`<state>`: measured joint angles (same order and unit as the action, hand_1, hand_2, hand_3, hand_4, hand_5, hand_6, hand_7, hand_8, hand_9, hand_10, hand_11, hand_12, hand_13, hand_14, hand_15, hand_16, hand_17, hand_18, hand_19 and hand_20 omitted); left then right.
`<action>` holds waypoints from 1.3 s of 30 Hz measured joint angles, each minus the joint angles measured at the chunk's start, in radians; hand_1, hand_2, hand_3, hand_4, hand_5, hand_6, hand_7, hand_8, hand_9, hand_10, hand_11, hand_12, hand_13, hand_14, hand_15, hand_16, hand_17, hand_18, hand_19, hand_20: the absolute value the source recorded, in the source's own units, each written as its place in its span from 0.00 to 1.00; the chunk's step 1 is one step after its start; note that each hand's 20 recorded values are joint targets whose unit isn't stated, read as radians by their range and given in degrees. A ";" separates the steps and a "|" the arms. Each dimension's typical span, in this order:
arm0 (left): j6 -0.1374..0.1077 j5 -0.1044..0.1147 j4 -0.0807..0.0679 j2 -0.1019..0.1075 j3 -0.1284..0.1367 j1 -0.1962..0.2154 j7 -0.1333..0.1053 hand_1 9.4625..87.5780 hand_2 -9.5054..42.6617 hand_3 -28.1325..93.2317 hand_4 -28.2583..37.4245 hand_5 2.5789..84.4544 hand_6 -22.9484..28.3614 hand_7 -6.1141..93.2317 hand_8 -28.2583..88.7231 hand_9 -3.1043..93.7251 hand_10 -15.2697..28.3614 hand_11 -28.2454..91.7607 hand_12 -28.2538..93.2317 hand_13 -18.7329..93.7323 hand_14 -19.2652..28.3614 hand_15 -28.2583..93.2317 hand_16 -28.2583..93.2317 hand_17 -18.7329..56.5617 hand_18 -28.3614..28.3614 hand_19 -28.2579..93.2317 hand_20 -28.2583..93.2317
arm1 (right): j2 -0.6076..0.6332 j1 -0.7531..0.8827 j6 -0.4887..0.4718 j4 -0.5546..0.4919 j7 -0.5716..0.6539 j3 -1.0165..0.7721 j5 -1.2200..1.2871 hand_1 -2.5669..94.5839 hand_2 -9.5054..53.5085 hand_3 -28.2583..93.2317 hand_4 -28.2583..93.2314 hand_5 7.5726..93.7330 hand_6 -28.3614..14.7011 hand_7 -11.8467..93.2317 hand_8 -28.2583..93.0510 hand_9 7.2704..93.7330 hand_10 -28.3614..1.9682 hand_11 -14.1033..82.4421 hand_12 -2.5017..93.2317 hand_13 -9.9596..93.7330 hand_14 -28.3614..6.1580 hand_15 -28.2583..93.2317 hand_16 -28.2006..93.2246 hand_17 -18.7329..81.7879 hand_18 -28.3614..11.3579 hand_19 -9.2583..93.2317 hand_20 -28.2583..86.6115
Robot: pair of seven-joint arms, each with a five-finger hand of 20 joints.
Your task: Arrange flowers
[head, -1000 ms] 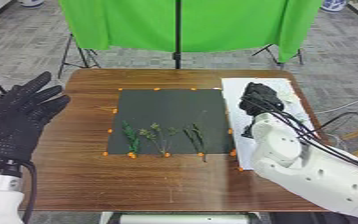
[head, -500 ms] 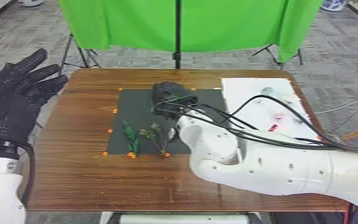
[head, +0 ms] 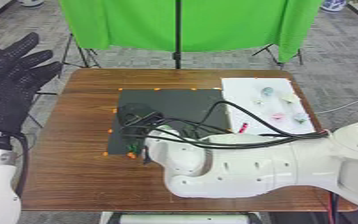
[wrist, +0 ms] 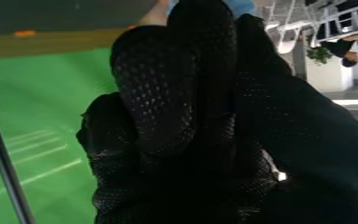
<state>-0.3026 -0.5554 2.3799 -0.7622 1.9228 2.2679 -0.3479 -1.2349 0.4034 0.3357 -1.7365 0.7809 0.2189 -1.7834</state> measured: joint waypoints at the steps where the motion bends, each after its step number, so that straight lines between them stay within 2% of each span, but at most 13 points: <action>1: 0.000 0.001 -0.002 0.008 -0.007 -0.007 -0.006 0.13 0.34 0.87 0.00 0.43 0.65 0.17 0.17 0.37 0.79 0.44 0.32 0.39 0.97 0.65 0.15 0.15 0.91 0.73 0.29 | -0.014 -0.015 0.026 0.013 0.009 0.021 0.023 0.58 0.00 0.82 0.00 0.87 0.71 0.31 0.25 1.00 0.68 0.46 0.28 0.94 0.71 0.71 0.40 0.70 0.30 1.00 0.55; 6: -0.009 0.002 0.001 0.032 -0.015 -0.024 -0.018 0.13 0.34 0.87 0.00 0.43 0.65 0.17 0.17 0.37 0.79 0.44 0.32 0.39 0.97 0.65 0.15 0.15 0.91 0.73 0.29 | -0.070 -0.084 0.079 0.053 0.026 0.100 0.053 0.58 0.00 0.82 0.00 0.87 0.71 0.31 0.25 0.99 0.68 0.47 0.26 0.94 0.72 0.71 0.40 0.70 0.30 1.00 0.55; 11: -0.028 0.000 0.017 0.035 -0.013 -0.019 -0.014 0.13 0.34 0.87 0.00 0.43 0.65 0.17 0.17 0.37 0.79 0.44 0.32 0.39 0.97 0.65 0.15 0.15 0.92 0.73 0.29 | -0.107 -0.097 0.057 0.067 0.014 0.081 0.063 0.57 0.00 0.80 0.00 0.86 0.72 0.31 0.25 0.99 0.68 0.48 0.25 0.94 0.72 0.71 0.40 0.70 0.30 1.00 0.56; 14: -0.051 0.000 0.035 0.032 -0.002 0.000 -0.016 0.13 0.34 0.87 0.00 0.43 0.65 0.17 0.17 0.37 0.79 0.44 0.32 0.39 0.97 0.65 0.15 0.15 0.92 0.73 0.29 | -0.119 -0.086 0.021 0.074 -0.005 0.054 0.066 0.56 0.00 0.79 0.00 0.85 0.72 0.30 0.24 0.99 0.68 0.49 0.25 0.94 0.72 0.71 0.40 0.70 0.30 1.00 0.56; 17: -0.083 0.000 0.059 0.025 0.018 0.041 -0.018 0.13 0.34 0.87 0.00 0.43 0.65 0.17 0.17 0.37 0.79 0.44 0.32 0.39 0.97 0.65 0.15 0.15 0.92 0.73 0.29 | -0.125 -0.057 -0.031 0.084 -0.033 0.018 0.062 0.55 0.00 0.78 0.00 0.84 0.71 0.29 0.24 0.99 0.68 0.49 0.24 0.94 0.72 0.71 0.40 0.70 0.30 1.00 0.56; 19: -0.094 -0.001 0.065 0.021 0.019 0.064 -0.018 0.13 0.34 0.87 0.00 0.43 0.65 0.17 0.17 0.37 0.79 0.44 0.32 0.39 0.97 0.65 0.15 0.15 0.92 0.73 0.29 | -0.131 -0.039 -0.055 0.090 -0.038 0.006 0.054 0.54 0.00 0.77 0.00 0.83 0.71 0.29 0.24 0.99 0.68 0.49 0.24 0.94 0.71 0.71 0.40 0.70 0.30 1.00 0.56; 21: -0.097 -0.004 0.064 0.020 0.010 0.068 -0.012 0.13 0.34 0.87 0.00 0.43 0.65 0.17 0.17 0.37 0.79 0.44 0.32 0.39 0.97 0.65 0.15 0.15 0.92 0.73 0.29 | -0.138 -0.029 -0.063 0.098 -0.036 0.008 0.047 0.54 0.00 0.76 0.00 0.82 0.70 0.29 0.24 0.99 0.68 0.49 0.24 0.94 0.71 0.71 0.40 0.70 0.30 1.00 0.56; 23: -0.097 -0.008 0.058 0.019 -0.013 0.052 -0.001 0.13 0.34 0.87 0.00 0.43 0.65 0.17 0.17 0.37 0.80 0.44 0.32 0.39 0.97 0.65 0.15 0.15 0.92 0.73 0.29 | -0.144 -0.028 -0.065 0.107 -0.028 0.011 0.041 0.54 0.00 0.75 0.00 0.82 0.69 0.29 0.24 0.99 0.68 0.49 0.24 0.94 0.72 0.71 0.40 0.70 0.30 1.00 0.56; 25: -0.097 -0.010 0.047 0.019 -0.043 0.013 0.016 0.14 0.34 0.87 0.00 0.43 0.65 0.17 0.17 0.37 0.79 0.44 0.32 0.39 0.97 0.65 0.15 0.15 0.92 0.73 0.29 | -0.146 -0.028 -0.067 0.115 -0.015 0.011 0.036 0.53 0.00 0.75 0.00 0.81 0.69 0.29 0.24 0.99 0.68 0.49 0.24 0.94 0.72 0.71 0.40 0.70 0.30 1.00 0.56; 27: -0.097 -0.011 0.038 0.019 -0.057 -0.032 0.028 0.14 0.34 0.87 0.00 0.43 0.65 0.17 0.17 0.37 0.79 0.44 0.32 0.39 0.97 0.65 0.15 0.15 0.92 0.73 0.29 | -0.149 -0.028 -0.065 0.123 0.008 0.011 0.034 0.52 0.00 0.75 0.00 0.80 0.68 0.29 0.24 0.99 0.68 0.49 0.24 0.94 0.72 0.71 0.39 0.70 0.30 1.00 0.56; 30: -0.096 -0.011 0.034 0.019 -0.057 -0.076 0.032 0.14 0.34 0.87 0.00 0.43 0.65 0.17 0.17 0.37 0.79 0.44 0.32 0.39 0.97 0.65 0.15 0.15 0.92 0.73 0.29 | -0.150 -0.035 -0.061 0.132 0.035 0.021 0.025 0.50 0.00 0.75 0.00 0.77 0.68 0.29 0.22 0.97 0.67 0.50 0.24 0.93 0.71 0.71 0.39 0.70 0.30 1.00 0.56; 32: -0.096 -0.012 0.034 0.019 -0.053 -0.085 0.035 0.14 0.33 0.87 0.00 0.43 0.65 0.17 0.17 0.37 0.79 0.44 0.32 0.39 0.97 0.65 0.15 0.16 0.92 0.73 0.29 | -0.150 -0.037 -0.067 0.138 0.040 0.019 0.015 0.49 0.00 0.75 0.00 0.75 0.68 0.29 0.20 0.97 0.67 0.50 0.24 0.93 0.71 0.71 0.39 0.70 0.30 1.00 0.56; 39: -0.088 -0.013 0.036 0.020 -0.035 -0.064 0.031 0.14 0.33 0.87 0.00 0.43 0.65 0.17 0.17 0.37 0.79 0.44 0.32 0.39 0.97 0.65 0.15 0.16 0.92 0.73 0.29 | -0.151 -0.040 -0.065 0.142 0.059 0.021 0.020 0.48 0.00 0.76 0.00 0.74 0.68 0.29 0.15 0.97 0.66 0.51 0.23 0.93 0.71 0.72 0.39 0.70 0.30 1.00 0.56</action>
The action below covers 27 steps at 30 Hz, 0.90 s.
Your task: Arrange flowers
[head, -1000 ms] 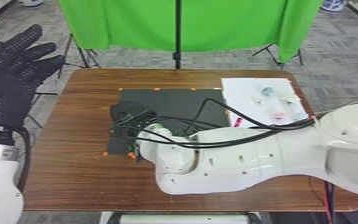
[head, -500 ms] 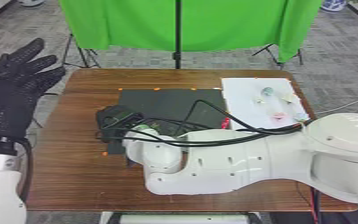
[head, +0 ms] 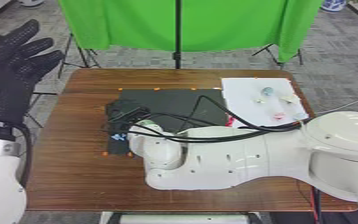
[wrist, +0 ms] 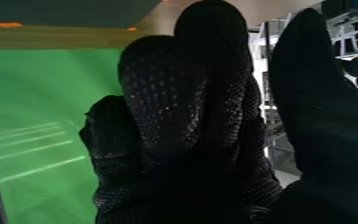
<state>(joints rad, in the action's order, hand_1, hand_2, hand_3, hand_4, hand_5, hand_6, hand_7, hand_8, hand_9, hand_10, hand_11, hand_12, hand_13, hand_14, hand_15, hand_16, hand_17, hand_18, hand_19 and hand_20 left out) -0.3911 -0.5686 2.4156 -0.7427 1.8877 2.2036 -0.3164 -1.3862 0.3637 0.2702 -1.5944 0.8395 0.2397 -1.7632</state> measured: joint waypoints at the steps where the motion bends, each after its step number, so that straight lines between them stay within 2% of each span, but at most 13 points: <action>1: 0.002 0.000 0.000 0.000 0.003 0.007 -0.002 0.14 0.33 0.87 0.00 0.43 0.65 0.17 0.17 0.37 0.79 0.44 0.32 0.39 0.97 0.65 0.15 0.16 0.92 0.73 0.29 | 0.000 -0.002 0.004 -0.001 0.003 0.006 0.002 0.48 0.00 0.76 0.00 0.74 0.68 0.29 0.14 0.97 0.66 0.51 0.23 0.93 0.71 0.72 0.39 0.70 0.30 1.00 0.56; 7: 0.015 0.003 -0.004 0.000 0.003 0.021 -0.008 0.14 0.33 0.87 0.00 0.43 0.65 0.17 0.17 0.37 0.79 0.44 0.32 0.39 0.97 0.65 0.15 0.16 0.92 0.73 0.29 | -0.002 -0.012 0.036 -0.004 0.033 0.033 0.007 0.46 0.00 0.78 0.00 0.74 0.68 0.29 0.13 0.96 0.66 0.51 0.23 0.92 0.70 0.71 0.39 0.69 0.29 1.00 0.55; 11: 0.056 0.002 -0.017 -0.002 0.005 0.021 -0.004 0.14 0.33 0.86 0.00 0.43 0.65 0.17 0.17 0.37 0.79 0.44 0.32 0.39 0.97 0.65 0.15 0.16 0.92 0.73 0.29 | 0.001 -0.035 0.098 -0.022 0.090 0.067 0.011 0.44 0.00 0.80 0.00 0.72 0.66 0.29 0.13 0.93 0.63 0.50 0.23 0.90 0.67 0.71 0.39 0.67 0.28 1.00 0.52; 13: 0.071 0.002 -0.020 -0.007 0.016 0.021 0.006 0.14 0.33 0.86 0.00 0.43 0.65 0.17 0.17 0.37 0.79 0.44 0.32 0.39 0.97 0.65 0.15 0.16 0.92 0.73 0.29 | 0.010 -0.040 0.114 -0.033 0.101 0.068 0.009 0.43 0.00 0.80 0.00 0.69 0.64 0.28 0.13 0.91 0.61 0.48 0.22 0.89 0.66 0.70 0.38 0.67 0.27 1.00 0.50; 15: 0.074 0.002 -0.019 -0.017 0.040 0.028 0.013 0.14 0.33 0.86 0.00 0.43 0.65 0.17 0.17 0.37 0.79 0.44 0.32 0.39 0.97 0.65 0.15 0.15 0.92 0.73 0.29 | 0.025 -0.043 0.114 -0.046 0.101 0.063 -0.001 0.41 0.00 0.81 0.00 0.67 0.62 0.28 0.13 0.88 0.57 0.47 0.21 0.88 0.63 0.70 0.38 0.66 0.28 1.00 0.48; 17: 0.074 0.002 -0.012 -0.031 0.079 0.051 0.017 0.14 0.33 0.86 0.00 0.43 0.65 0.17 0.17 0.37 0.79 0.44 0.32 0.39 0.97 0.65 0.15 0.15 0.92 0.73 0.29 | 0.049 -0.041 0.098 -0.065 0.101 0.047 -0.023 0.40 0.00 0.82 0.00 0.65 0.61 0.28 0.13 0.85 0.53 0.44 0.20 0.86 0.61 0.70 0.37 0.67 0.29 1.00 0.44; 20: 0.073 0.001 0.002 -0.059 0.129 0.114 0.014 0.14 0.33 0.87 0.00 0.43 0.65 0.17 0.17 0.37 0.79 0.44 0.32 0.39 0.97 0.65 0.15 0.15 0.92 0.73 0.29 | 0.107 -0.007 0.019 -0.110 0.095 -0.045 -0.063 0.38 0.01 0.82 0.00 0.62 0.58 0.26 0.14 0.80 0.47 0.41 0.19 0.84 0.57 0.70 0.36 0.66 0.29 1.00 0.40; 23: 0.068 0.004 0.007 -0.087 0.145 0.181 0.005 0.14 0.33 0.87 0.00 0.43 0.65 0.17 0.17 0.37 0.79 0.44 0.32 0.39 0.97 0.65 0.15 0.15 0.92 0.73 0.29 | 0.184 0.062 -0.066 -0.174 0.090 -0.183 -0.103 0.37 0.02 0.82 0.00 0.60 0.56 0.26 0.14 0.75 0.41 0.38 0.18 0.82 0.54 0.71 0.35 0.65 0.29 1.00 0.37; 27: 0.062 0.012 0.010 -0.124 0.157 0.252 -0.009 0.14 0.33 0.87 0.00 0.43 0.65 0.17 0.17 0.37 0.79 0.44 0.32 0.39 0.97 0.65 0.15 0.15 0.92 0.73 0.29 | 0.295 0.142 -0.081 -0.251 0.087 -0.307 -0.128 0.37 0.02 0.83 0.01 0.59 0.56 0.26 0.14 0.69 0.36 0.35 0.17 0.79 0.51 0.70 0.34 0.64 0.28 1.00 0.35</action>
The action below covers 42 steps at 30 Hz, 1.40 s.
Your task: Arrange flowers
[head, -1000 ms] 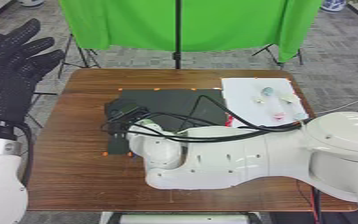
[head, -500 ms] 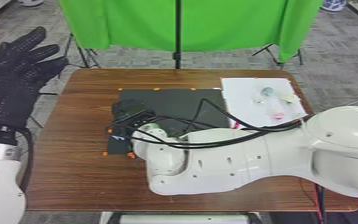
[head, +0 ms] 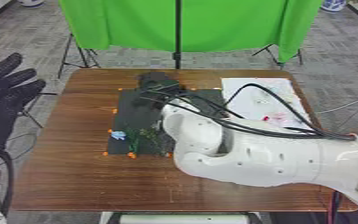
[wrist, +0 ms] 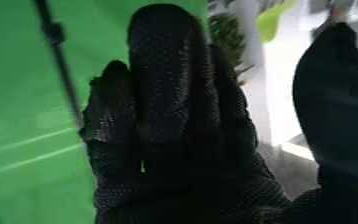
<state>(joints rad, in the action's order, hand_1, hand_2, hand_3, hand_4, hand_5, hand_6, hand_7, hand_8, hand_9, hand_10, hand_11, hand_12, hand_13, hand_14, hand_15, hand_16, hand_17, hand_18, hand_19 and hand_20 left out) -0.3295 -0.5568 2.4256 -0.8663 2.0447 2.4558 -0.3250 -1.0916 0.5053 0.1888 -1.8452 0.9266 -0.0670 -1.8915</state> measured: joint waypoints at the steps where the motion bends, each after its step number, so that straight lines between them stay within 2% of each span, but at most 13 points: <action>1: -0.002 0.002 0.001 -0.008 0.001 0.013 -0.005 0.14 0.33 0.87 0.00 0.43 0.65 0.17 0.17 0.37 0.79 0.44 0.32 0.39 0.97 0.65 0.15 0.15 0.92 0.73 0.29 | 0.028 0.022 -0.001 -0.014 0.000 -0.031 0.000 0.38 0.02 0.83 0.01 0.58 0.56 0.26 0.14 0.68 0.35 0.34 0.17 0.78 0.50 0.71 0.34 0.64 0.28 1.00 0.34; 5: -0.005 0.008 0.002 -0.036 0.000 0.046 -0.014 0.14 0.33 0.87 0.00 0.43 0.65 0.17 0.17 0.37 0.79 0.44 0.32 0.39 0.97 0.65 0.15 0.15 0.92 0.73 0.29 | 0.140 0.140 -0.013 -0.051 0.000 -0.196 0.004 0.38 0.02 0.84 0.01 0.58 0.56 0.26 0.14 0.65 0.34 0.33 0.17 0.77 0.48 0.71 0.34 0.62 0.27 1.00 0.32; 10: -0.010 0.013 0.004 -0.048 -0.002 0.056 -0.016 0.14 0.33 0.87 0.00 0.43 0.64 0.17 0.17 0.36 0.79 0.44 0.32 0.39 0.97 0.65 0.15 0.15 0.92 0.73 0.29 | 0.279 0.233 -0.009 -0.058 0.011 -0.290 -0.002 0.38 0.02 0.84 0.01 0.56 0.56 0.25 0.14 0.62 0.32 0.32 0.17 0.76 0.47 0.71 0.33 0.62 0.27 1.00 0.32; 16: -0.013 0.015 0.004 -0.049 -0.008 0.053 -0.014 0.14 0.33 0.86 0.00 0.43 0.64 0.17 0.17 0.36 0.79 0.43 0.32 0.39 0.97 0.65 0.15 0.15 0.92 0.73 0.29 | 0.426 0.313 -0.005 -0.066 0.027 -0.323 -0.029 0.38 0.01 0.85 0.01 0.55 0.55 0.25 0.14 0.60 0.32 0.31 0.17 0.75 0.47 0.72 0.33 0.61 0.27 1.00 0.33; 20: -0.015 0.017 0.003 -0.049 -0.015 0.053 -0.014 0.14 0.33 0.87 0.00 0.43 0.64 0.17 0.17 0.36 0.79 0.43 0.32 0.38 0.97 0.65 0.15 0.15 0.92 0.73 0.29 | 0.487 0.402 -0.006 -0.067 0.042 -0.410 -0.044 0.39 0.01 0.85 0.01 0.55 0.56 0.25 0.14 0.60 0.32 0.31 0.17 0.75 0.47 0.73 0.32 0.61 0.27 1.00 0.34; 26: -0.015 0.017 0.002 -0.048 -0.023 0.047 -0.014 0.14 0.33 0.87 0.00 0.43 0.64 0.17 0.17 0.36 0.79 0.43 0.32 0.38 0.97 0.65 0.15 0.15 0.92 0.73 0.29 | 0.560 0.425 -0.009 -0.040 0.070 -0.397 -0.066 0.40 0.00 0.86 0.00 0.55 0.57 0.26 0.14 0.62 0.34 0.33 0.17 0.74 0.49 0.77 0.33 0.61 0.27 1.00 0.35; 35: -0.014 0.021 -0.004 -0.038 -0.050 0.027 -0.017 0.14 0.33 0.87 0.00 0.43 0.64 0.17 0.17 0.37 0.79 0.44 0.32 0.39 0.97 0.65 0.15 0.15 0.91 0.73 0.28 | 0.594 0.408 -0.099 0.018 0.107 -0.359 -0.067 0.40 0.00 0.86 0.00 0.54 0.58 0.26 0.14 0.60 0.32 0.33 0.17 0.74 0.47 0.78 0.33 0.60 0.26 1.00 0.37; 42: -0.013 0.023 -0.008 -0.030 -0.056 0.020 -0.017 0.14 0.33 0.87 0.00 0.43 0.64 0.17 0.17 0.37 0.80 0.44 0.32 0.39 0.97 0.65 0.15 0.15 0.91 0.73 0.28 | 0.595 0.385 -0.136 0.070 0.111 -0.332 -0.032 0.42 0.00 0.87 0.00 0.54 0.60 0.26 0.14 0.61 0.34 0.33 0.17 0.74 0.48 0.78 0.32 0.60 0.26 1.00 0.38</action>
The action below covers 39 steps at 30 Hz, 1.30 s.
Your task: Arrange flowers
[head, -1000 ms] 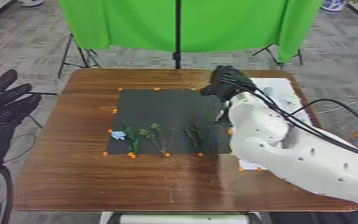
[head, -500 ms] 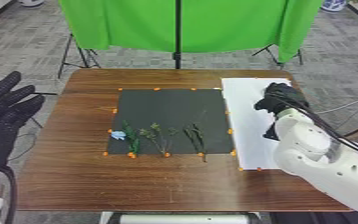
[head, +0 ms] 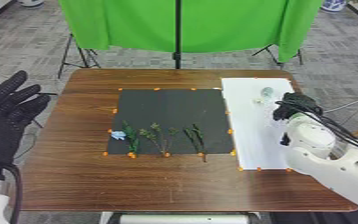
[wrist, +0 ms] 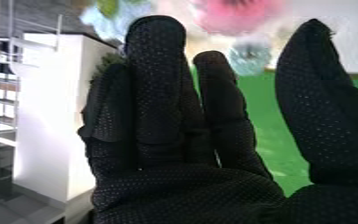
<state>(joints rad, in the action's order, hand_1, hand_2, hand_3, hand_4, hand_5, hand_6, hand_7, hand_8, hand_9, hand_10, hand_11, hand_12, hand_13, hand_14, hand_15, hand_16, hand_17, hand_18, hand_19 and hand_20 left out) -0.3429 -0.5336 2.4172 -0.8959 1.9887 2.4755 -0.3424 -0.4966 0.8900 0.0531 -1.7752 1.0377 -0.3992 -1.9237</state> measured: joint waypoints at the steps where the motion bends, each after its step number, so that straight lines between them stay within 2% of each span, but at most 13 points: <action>1: 0.000 0.000 0.000 0.001 -0.001 -0.001 0.000 0.14 0.33 0.87 0.00 0.43 0.64 0.17 0.17 0.37 0.80 0.44 0.32 0.39 0.97 0.65 0.15 0.15 0.91 0.73 0.28 | -0.001 -0.003 -0.004 0.007 0.000 0.004 0.004 0.42 0.00 0.87 0.00 0.54 0.61 0.26 0.14 0.61 0.35 0.33 0.17 0.74 0.48 0.78 0.32 0.60 0.26 1.00 0.38; 14: 0.006 0.000 -0.011 0.015 -0.016 -0.029 0.004 0.14 0.33 0.87 0.00 0.43 0.64 0.17 0.17 0.37 0.79 0.44 0.32 0.39 0.97 0.65 0.15 0.15 0.91 0.73 0.29 | -0.026 -0.059 -0.002 0.065 -0.002 0.101 0.017 0.43 0.00 0.87 0.00 0.54 0.64 0.27 0.13 0.64 0.40 0.34 0.17 0.76 0.52 0.77 0.32 0.60 0.26 1.00 0.39; 18: 0.009 0.000 -0.011 0.016 -0.016 -0.031 0.004 0.14 0.33 0.87 0.00 0.43 0.65 0.17 0.17 0.37 0.79 0.44 0.32 0.39 0.97 0.65 0.15 0.15 0.91 0.73 0.29 | -0.030 -0.096 0.022 0.067 -0.003 0.160 -0.002 0.44 0.00 0.87 0.00 0.59 0.67 0.28 0.13 0.69 0.45 0.34 0.17 0.79 0.56 0.76 0.33 0.61 0.27 1.00 0.40; 21: 0.009 0.000 -0.011 0.016 -0.017 -0.031 0.004 0.14 0.33 0.87 0.00 0.43 0.65 0.17 0.17 0.37 0.80 0.44 0.32 0.39 0.97 0.65 0.15 0.15 0.91 0.73 0.29 | -0.034 -0.122 0.076 0.069 -0.003 0.205 -0.037 0.48 0.00 0.85 0.00 0.67 0.69 0.29 0.15 0.76 0.56 0.36 0.18 0.82 0.61 0.74 0.34 0.63 0.29 1.00 0.42; 23: 0.009 0.000 -0.011 0.016 -0.018 -0.031 0.003 0.14 0.33 0.87 0.00 0.43 0.65 0.17 0.17 0.37 0.80 0.44 0.32 0.39 0.97 0.65 0.15 0.15 0.91 0.73 0.29 | -0.036 -0.142 0.124 0.071 -0.002 0.241 -0.069 0.55 0.00 0.79 0.00 0.77 0.69 0.30 0.22 0.87 0.64 0.31 0.26 0.87 0.67 0.71 0.36 0.66 0.29 1.00 0.44; 28: 0.011 0.000 -0.011 0.015 -0.021 -0.032 0.003 0.14 0.33 0.87 0.00 0.43 0.65 0.17 0.17 0.37 0.79 0.44 0.32 0.39 0.97 0.65 0.15 0.15 0.91 0.73 0.29 | -0.048 -0.177 0.187 0.091 0.002 0.304 -0.113 0.59 0.00 0.78 0.00 0.88 0.73 0.31 0.25 0.98 0.71 0.27 0.32 0.92 0.72 0.69 0.38 0.68 0.31 1.00 0.47; 34: 0.013 -0.001 -0.011 0.015 -0.022 -0.032 0.005 0.14 0.33 0.87 0.00 0.43 0.65 0.17 0.17 0.37 0.80 0.44 0.32 0.39 0.97 0.65 0.15 0.15 0.91 0.73 0.29 | -0.050 -0.179 0.241 0.093 0.012 0.326 -0.159 0.58 0.00 0.80 0.00 0.89 0.73 0.31 0.25 0.99 0.71 0.27 0.33 0.92 0.72 0.69 0.39 0.69 0.31 1.00 0.48; 39: 0.013 -0.001 -0.011 0.015 -0.022 -0.032 0.005 0.14 0.33 0.87 0.00 0.43 0.65 0.17 0.17 0.37 0.80 0.44 0.32 0.39 0.97 0.65 0.15 0.15 0.91 0.73 0.29 | -0.049 -0.165 0.228 0.078 0.015 0.291 -0.155 0.56 0.00 0.81 0.00 0.76 0.66 0.32 0.23 0.90 0.66 0.27 0.32 0.89 0.69 0.71 0.39 0.67 0.30 1.00 0.48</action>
<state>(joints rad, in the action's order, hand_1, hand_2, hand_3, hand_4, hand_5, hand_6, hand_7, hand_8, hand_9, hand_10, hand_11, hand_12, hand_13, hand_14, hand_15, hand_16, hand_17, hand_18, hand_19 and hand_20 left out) -0.3300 -0.5344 2.4062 -0.8813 1.9666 2.4436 -0.3374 -0.5452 0.7252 0.2815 -1.6970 1.0528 -0.1086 -2.0790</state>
